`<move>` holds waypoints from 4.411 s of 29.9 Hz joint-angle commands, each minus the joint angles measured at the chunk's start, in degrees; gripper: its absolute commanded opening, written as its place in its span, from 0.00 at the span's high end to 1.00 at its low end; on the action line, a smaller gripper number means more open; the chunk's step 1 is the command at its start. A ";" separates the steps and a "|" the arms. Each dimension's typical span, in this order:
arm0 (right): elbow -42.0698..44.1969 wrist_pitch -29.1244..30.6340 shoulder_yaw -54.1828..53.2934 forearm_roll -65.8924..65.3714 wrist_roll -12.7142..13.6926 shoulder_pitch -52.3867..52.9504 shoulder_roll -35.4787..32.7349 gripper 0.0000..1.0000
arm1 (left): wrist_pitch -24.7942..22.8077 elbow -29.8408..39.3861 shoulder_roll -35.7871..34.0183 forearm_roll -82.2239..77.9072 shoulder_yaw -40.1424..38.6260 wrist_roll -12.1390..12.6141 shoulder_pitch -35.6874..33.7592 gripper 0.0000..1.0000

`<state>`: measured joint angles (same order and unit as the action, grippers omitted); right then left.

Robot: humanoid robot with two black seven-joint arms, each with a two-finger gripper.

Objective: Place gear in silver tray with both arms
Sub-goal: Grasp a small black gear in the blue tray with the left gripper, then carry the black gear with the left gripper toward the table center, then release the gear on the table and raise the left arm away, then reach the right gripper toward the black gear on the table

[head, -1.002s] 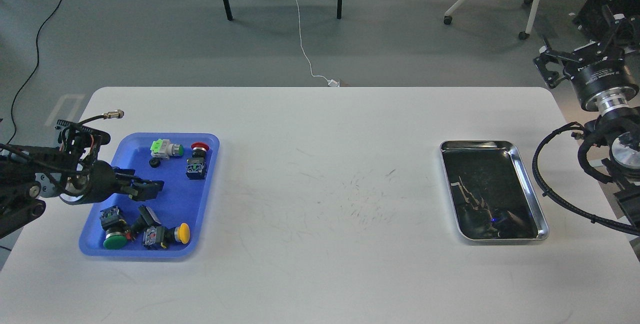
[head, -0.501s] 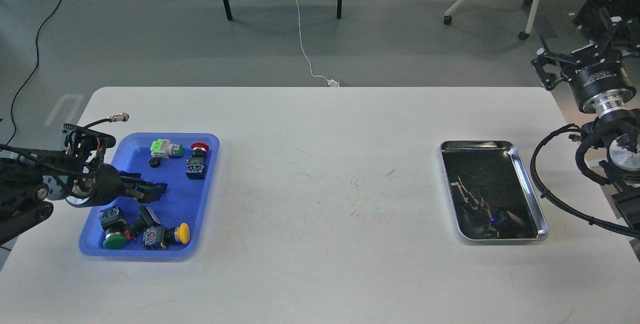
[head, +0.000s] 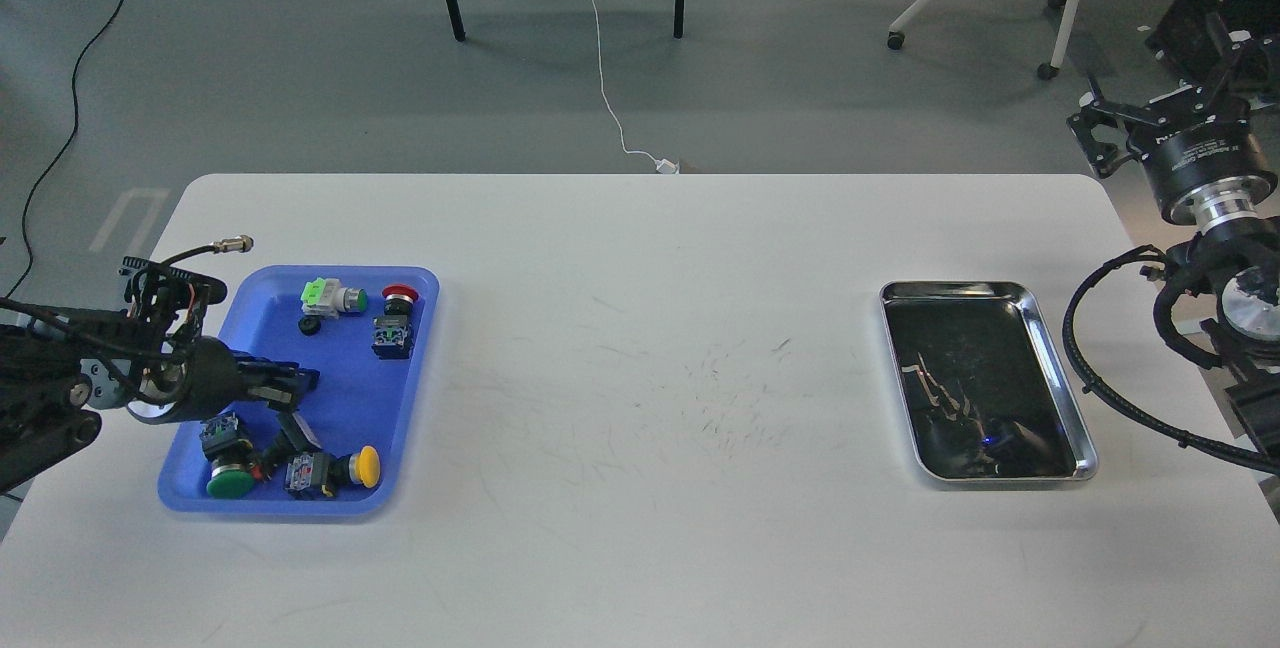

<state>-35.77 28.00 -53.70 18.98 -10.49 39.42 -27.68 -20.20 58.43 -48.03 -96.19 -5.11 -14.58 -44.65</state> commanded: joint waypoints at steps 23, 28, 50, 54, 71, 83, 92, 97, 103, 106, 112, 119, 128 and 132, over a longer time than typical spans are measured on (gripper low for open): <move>-0.09 0.00 0.00 0.00 0.03 0.13 -0.62 0.00 | 0.34 11.34 -5.15 3.99 -2.19 0.52 -7.63 0.86; -0.17 0.00 0.62 -0.26 0.12 0.92 -1.06 0.00 | 0.25 13.37 3.88 3.47 -1.93 2.36 -12.20 0.86; -2.99 -4.79 6.59 -0.70 0.74 15.34 6.76 0.00 | -1.77 11.18 35.98 -9.98 4.14 11.07 -11.42 0.85; -2.99 -4.97 6.59 -3.95 0.65 15.87 9.40 0.00 | -1.77 10.12 37.57 -9.98 4.23 11.07 -11.07 0.85; -5.53 -4.53 6.51 -5.36 0.47 11.21 8.61 0.00 | -1.77 9.59 40.30 -14.11 3.61 14.14 -8.43 0.48; -9.92 -4.27 7.38 -7.19 0.21 10.85 2.47 0.00 | -1.94 10.38 32.67 5.62 -7.44 13.62 -9.14 0.39; -10.37 -4.18 8.61 -20.99 0.03 13.92 -0.18 0.00 | -1.51 4.85 24.48 51.14 -24.68 13.70 -9.05 0.16; -10.28 -4.18 21.49 -25.74 -2.94 22.70 -0.18 0.00 | -1.42 0.11 21.93 74.35 -32.85 13.53 -9.05 0.06; -10.46 -4.36 45.23 -26.10 -5.24 37.03 1.57 0.01 | -2.03 -10.70 20.61 95.99 -35.41 13.35 -6.59 0.02; -10.46 -4.71 52.98 -26.63 -5.15 40.82 4.91 0.01 | -2.47 -12.12 18.68 102.33 -35.68 13.35 -4.66 0.02; -12.56 -4.62 68.17 -34.61 -5.24 49.52 11.41 0.01 | -5.19 -12.20 15.69 104.19 -36.81 11.78 -1.67 0.02; -17.13 -4.44 82.77 -46.20 -6.29 54.97 20.90 0.02 | -5.72 -12.20 14.72 104.19 -37.43 11.42 0.27 0.02; -18.72 -7.25 97.90 -68.72 -12.44 55.33 27.68 0.04 | -6.42 -12.20 13.66 104.10 -37.43 11.42 0.71 0.02; -18.63 -7.61 102.99 -70.57 -12.80 53.84 27.68 0.07 | -7.04 -12.20 13.66 104.10 -37.43 11.33 0.71 0.02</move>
<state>-54.46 20.76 45.65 -50.41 -23.12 94.36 -0.06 -26.99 46.23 -34.34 7.92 -42.55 -3.22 -43.95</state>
